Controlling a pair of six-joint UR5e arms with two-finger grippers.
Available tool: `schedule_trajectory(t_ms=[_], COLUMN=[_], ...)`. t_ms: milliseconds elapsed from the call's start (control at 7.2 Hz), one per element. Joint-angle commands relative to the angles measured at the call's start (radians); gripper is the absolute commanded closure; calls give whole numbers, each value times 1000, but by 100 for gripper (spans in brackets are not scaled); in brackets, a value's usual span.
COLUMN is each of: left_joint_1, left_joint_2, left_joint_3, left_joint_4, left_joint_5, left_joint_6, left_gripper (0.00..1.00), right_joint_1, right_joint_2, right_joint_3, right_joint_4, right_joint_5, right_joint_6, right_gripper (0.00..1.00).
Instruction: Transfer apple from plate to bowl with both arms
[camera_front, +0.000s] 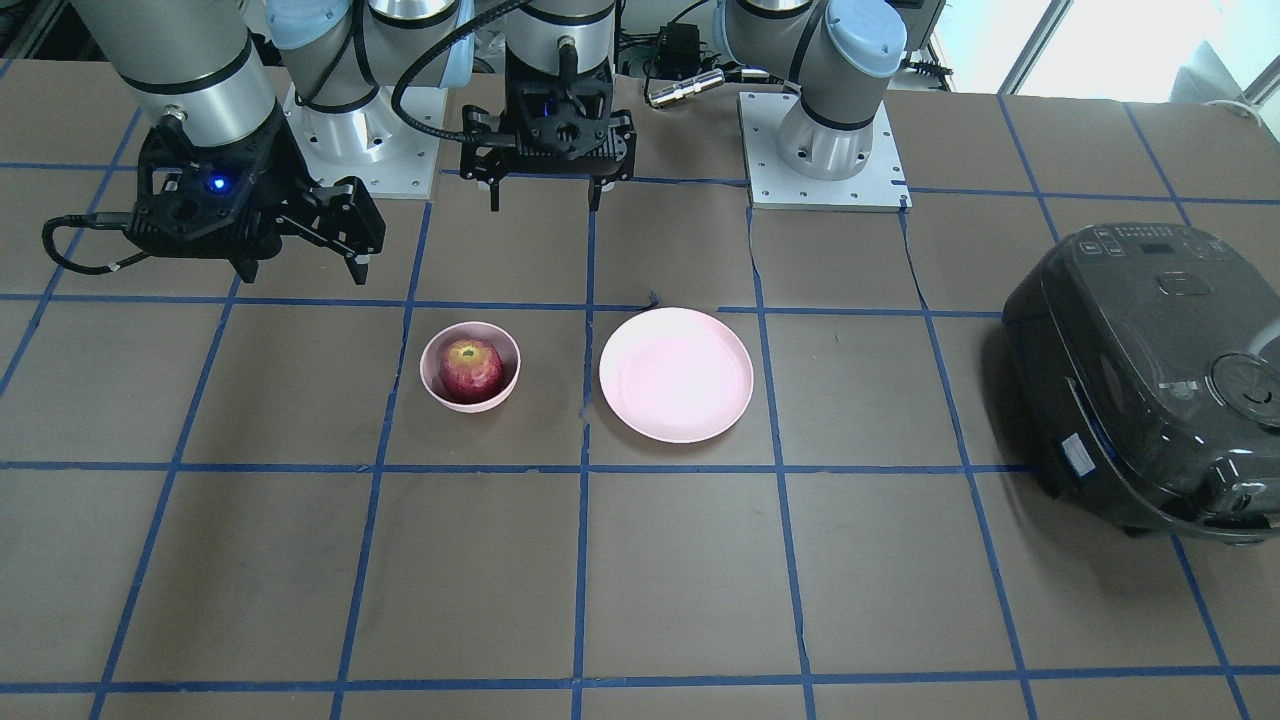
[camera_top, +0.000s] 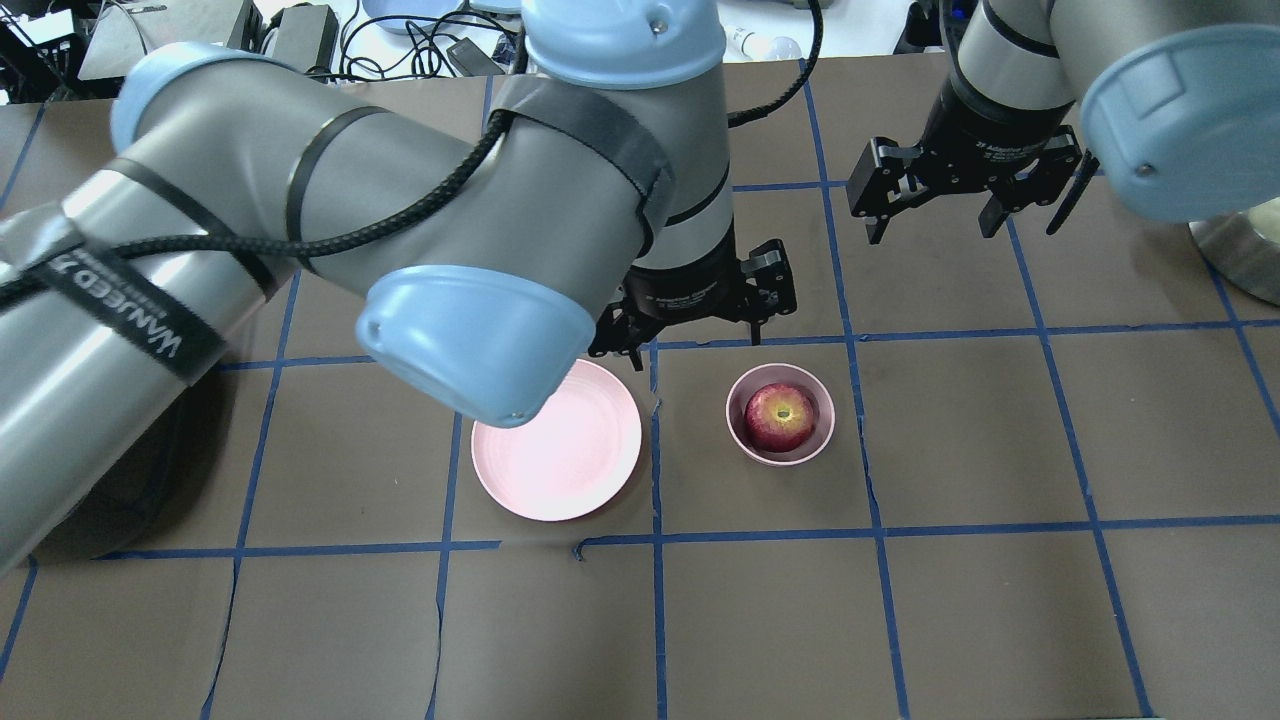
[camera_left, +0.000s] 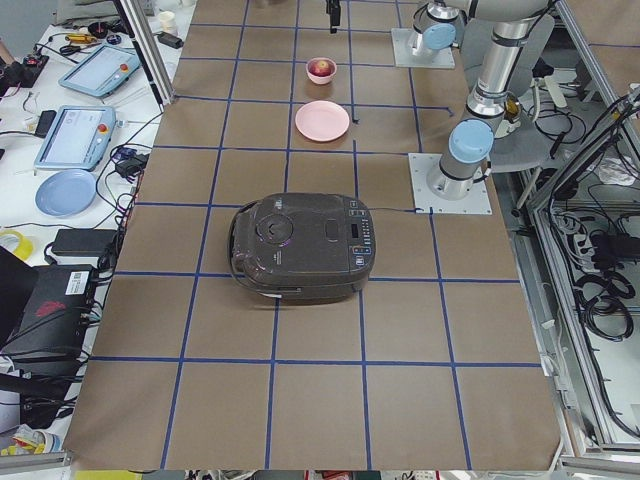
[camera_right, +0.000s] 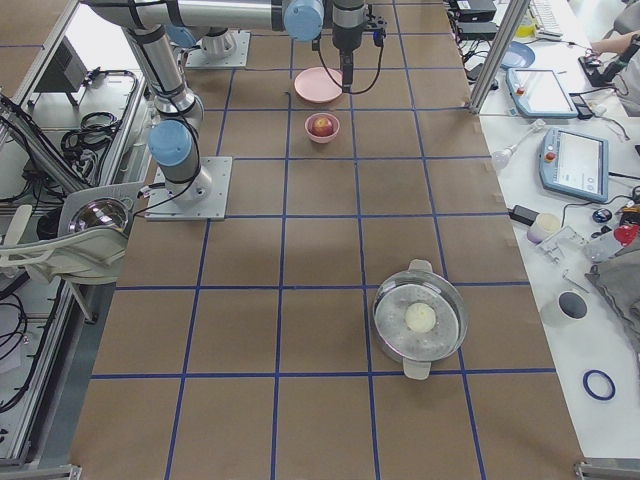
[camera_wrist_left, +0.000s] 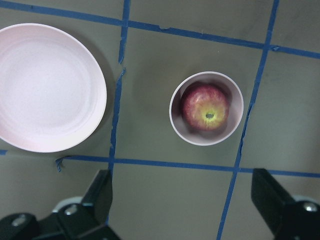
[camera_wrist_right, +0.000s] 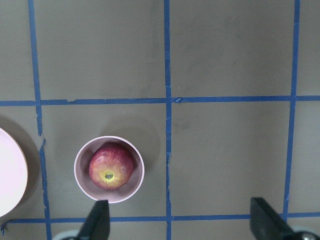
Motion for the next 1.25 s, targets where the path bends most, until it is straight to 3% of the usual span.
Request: schedule_trajectory(t_ms=[0,139,417,556,1111], left_joint_1=[119,218,422,486,489], left_joint_2=[80,112,138,142,143], left_joint_3=[-2,-2,-2,-3,-10], left_joint_4=[-91,-104,-94,-94,-92], left_joint_5=[2,5,97,96,94], left_joint_6=[219,337,702,760,762], left_gripper=[0,0,0,0,0], right_joint_1=[1,1,-1,1,1], right_joint_2=[6,5,2,-5,-6], right_joint_3=[-1,1,-2,-4,-2], right_joint_4=[-4,7,4,-5,-5], right_joint_5=[4,3,1,-8,-13], right_joint_6=[-11,-17,-13,-1,-1], right_gripper=[0,0,0,0,0])
